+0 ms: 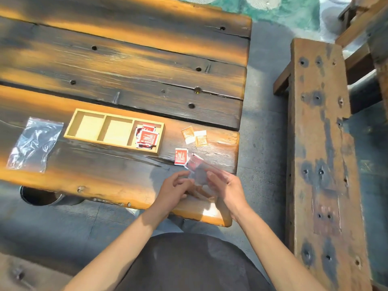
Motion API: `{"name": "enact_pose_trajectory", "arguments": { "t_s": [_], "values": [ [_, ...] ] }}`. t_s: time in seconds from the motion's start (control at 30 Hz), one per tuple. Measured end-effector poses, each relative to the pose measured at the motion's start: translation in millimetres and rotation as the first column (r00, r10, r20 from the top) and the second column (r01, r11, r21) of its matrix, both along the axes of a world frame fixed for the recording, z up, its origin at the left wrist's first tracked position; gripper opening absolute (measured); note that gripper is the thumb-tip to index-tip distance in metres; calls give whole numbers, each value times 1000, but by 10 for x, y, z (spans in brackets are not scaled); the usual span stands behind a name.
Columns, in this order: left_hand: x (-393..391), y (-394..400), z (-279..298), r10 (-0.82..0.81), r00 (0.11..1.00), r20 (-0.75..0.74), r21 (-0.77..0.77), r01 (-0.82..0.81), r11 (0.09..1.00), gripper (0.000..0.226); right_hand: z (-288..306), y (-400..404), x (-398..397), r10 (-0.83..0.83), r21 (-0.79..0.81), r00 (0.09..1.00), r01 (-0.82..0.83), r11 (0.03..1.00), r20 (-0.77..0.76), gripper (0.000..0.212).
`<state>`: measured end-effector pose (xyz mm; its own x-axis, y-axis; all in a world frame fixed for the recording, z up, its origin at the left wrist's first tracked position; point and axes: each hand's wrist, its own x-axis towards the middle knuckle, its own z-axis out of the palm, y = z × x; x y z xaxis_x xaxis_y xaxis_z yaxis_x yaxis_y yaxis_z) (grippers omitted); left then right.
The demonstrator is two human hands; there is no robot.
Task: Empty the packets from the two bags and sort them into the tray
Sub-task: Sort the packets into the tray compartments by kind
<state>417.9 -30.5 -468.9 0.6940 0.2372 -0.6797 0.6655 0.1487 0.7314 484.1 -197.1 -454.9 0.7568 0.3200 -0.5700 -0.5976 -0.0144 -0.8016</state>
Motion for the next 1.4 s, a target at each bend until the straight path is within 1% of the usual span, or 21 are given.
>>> {"name": "enact_pose_trajectory", "arguments": {
  "t_s": [0.07, 0.13, 0.17, 0.23, 0.27, 0.33, 0.4, 0.43, 0.57, 0.7, 0.8, 0.87, 0.97, 1.03, 1.1, 1.17, 1.3, 1.4],
  "values": [
    [-17, 20, 65, 45, 999, 25, 22, -45, 999, 32, 72, 73, -3, 53, -39, 997, -51, 998, 53, 14],
    [-20, 24, 157, 136, 990, 48, 60, -139, 989, 33, 148, 140, 8, 166, -155, 970, -139, 978, 177, 20],
    [-21, 28, 205, 203, 978, 58, 84, -207, 975, 33, 173, 163, 7, 235, -210, 939, -184, 960, 251, 22],
    [-19, 47, 311, 303, 950, 73, 116, -310, 944, 30, 196, 208, -6, 331, -308, 860, -218, 926, 388, 19],
    [-15, 58, 379, 321, 945, 66, 99, -326, 940, 28, 193, 230, -15, 363, -359, 820, -210, 910, 442, 19],
    [-8, 80, 521, 298, 954, 36, 4, -298, 954, 35, 171, 270, -35, 429, -449, 735, -189, 873, 525, 21],
    [-10, 84, 619, 270, 963, 15, -71, -269, 961, 42, 124, 313, -58, 496, -511, 661, -193, 838, 563, 20],
    [-17, 82, 640, 276, 961, 12, -79, -274, 958, 41, 91, 336, -74, 515, -526, 639, -197, 827, 571, 20],
    [-71, 99, 616, 359, 933, -38, -26, -360, 933, 23, -14, 413, -171, 557, -588, 552, -143, 796, 621, 19],
    [-139, 109, 588, 406, 912, -59, -14, -407, 913, 19, -4, 468, -232, 608, -616, 514, -182, 766, 605, 20],
    [-196, 97, 557, 409, 910, -62, -22, -411, 911, 18, 66, 470, -245, 623, -594, 535, -254, 763, 572, 36],
    [-227, 96, 533, 390, 920, -48, -30, -391, 920, 19, 114, 469, -237, 617, -559, 567, -302, 772, 546, 41],
    [-245, 105, 496, 373, 928, -17, -29, -374, 927, 18, 155, 471, -191, 606, -535, 602, -324, 780, 520, 31],
    [-241, 109, 482, 363, 932, 2, -37, -363, 931, 17, 207, 470, -143, 585, -504, 652, -339, 795, 483, 19],
    [-242, 116, 461, 336, 941, 32, -36, -335, 941, 17, 263, 457, -94, 569, -489, 686, -342, 802, 454, 13],
    [-243, 109, 459, 303, 950, 72, -19, -302, 953, 18, 308, 440, -63, 573, -508, 689, -333, 794, 444, 13],
    [-221, 91, 443, 228, 965, 131, 82, -240, 967, 21, 325, 441, -77, 584, -573, 680, -286, 768, 444, 15],
    [-189, 89, 446, 145, 977, 156, 203, -176, 963, 15, 298, 456, -124, 535, -579, 717, -224, 784, 447, 15]
  ]
}}
